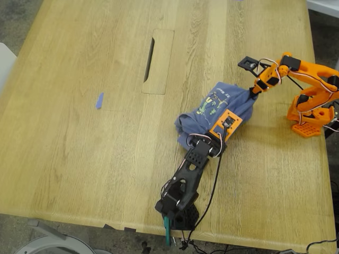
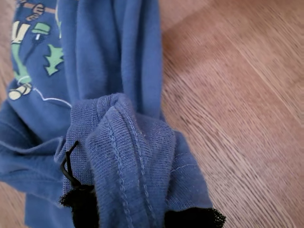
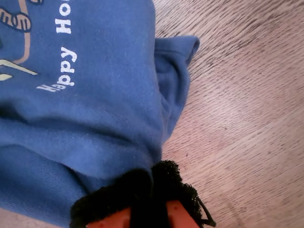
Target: Fold a T-shirt
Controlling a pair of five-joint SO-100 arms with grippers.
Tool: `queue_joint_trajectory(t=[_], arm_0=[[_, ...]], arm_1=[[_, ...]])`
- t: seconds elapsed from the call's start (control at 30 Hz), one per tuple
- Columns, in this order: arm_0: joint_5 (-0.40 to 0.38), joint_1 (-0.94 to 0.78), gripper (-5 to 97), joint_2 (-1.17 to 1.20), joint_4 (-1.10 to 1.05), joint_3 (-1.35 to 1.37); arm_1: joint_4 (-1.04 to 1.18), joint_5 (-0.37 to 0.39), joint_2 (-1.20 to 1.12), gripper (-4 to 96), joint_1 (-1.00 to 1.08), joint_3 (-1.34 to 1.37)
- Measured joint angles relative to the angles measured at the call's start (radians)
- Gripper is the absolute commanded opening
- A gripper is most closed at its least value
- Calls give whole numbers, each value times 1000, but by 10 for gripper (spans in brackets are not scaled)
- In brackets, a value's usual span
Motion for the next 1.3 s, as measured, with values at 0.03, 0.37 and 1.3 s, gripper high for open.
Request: queue_joint_trajectory(t=[0.03,0.37,1.3], arm_0=[[-3,9,-2,11,-5,20],[-6,29,-2,61,-138,216],[-26,46,-1,262,-379,584]], arm_1=[[-8,-5,11,2,-6,18],[-107,-11,114,1,-25,206],[-265,-35,313,1,-84,586]])
